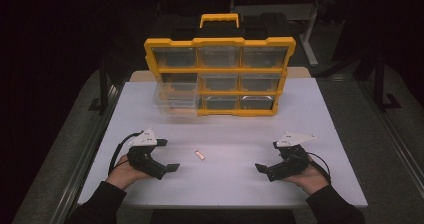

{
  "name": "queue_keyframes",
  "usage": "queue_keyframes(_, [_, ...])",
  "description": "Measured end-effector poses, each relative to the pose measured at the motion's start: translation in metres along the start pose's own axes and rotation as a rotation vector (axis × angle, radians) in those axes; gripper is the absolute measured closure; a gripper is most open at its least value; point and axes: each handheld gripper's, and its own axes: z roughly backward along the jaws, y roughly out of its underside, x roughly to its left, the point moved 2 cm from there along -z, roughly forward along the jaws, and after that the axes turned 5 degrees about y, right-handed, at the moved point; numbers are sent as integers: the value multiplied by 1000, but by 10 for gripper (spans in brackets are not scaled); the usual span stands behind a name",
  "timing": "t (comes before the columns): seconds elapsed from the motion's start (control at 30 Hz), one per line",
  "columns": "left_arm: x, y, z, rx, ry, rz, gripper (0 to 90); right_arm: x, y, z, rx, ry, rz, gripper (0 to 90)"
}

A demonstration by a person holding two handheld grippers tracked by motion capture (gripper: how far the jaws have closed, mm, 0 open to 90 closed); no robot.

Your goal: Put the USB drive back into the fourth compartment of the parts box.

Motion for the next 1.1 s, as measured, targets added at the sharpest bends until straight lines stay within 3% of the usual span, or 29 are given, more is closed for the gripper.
queue_keyframes(1.1, [1, 4, -1, 5, -6, -14, 0, 8, -11, -2, -2, -43, 12, 0])
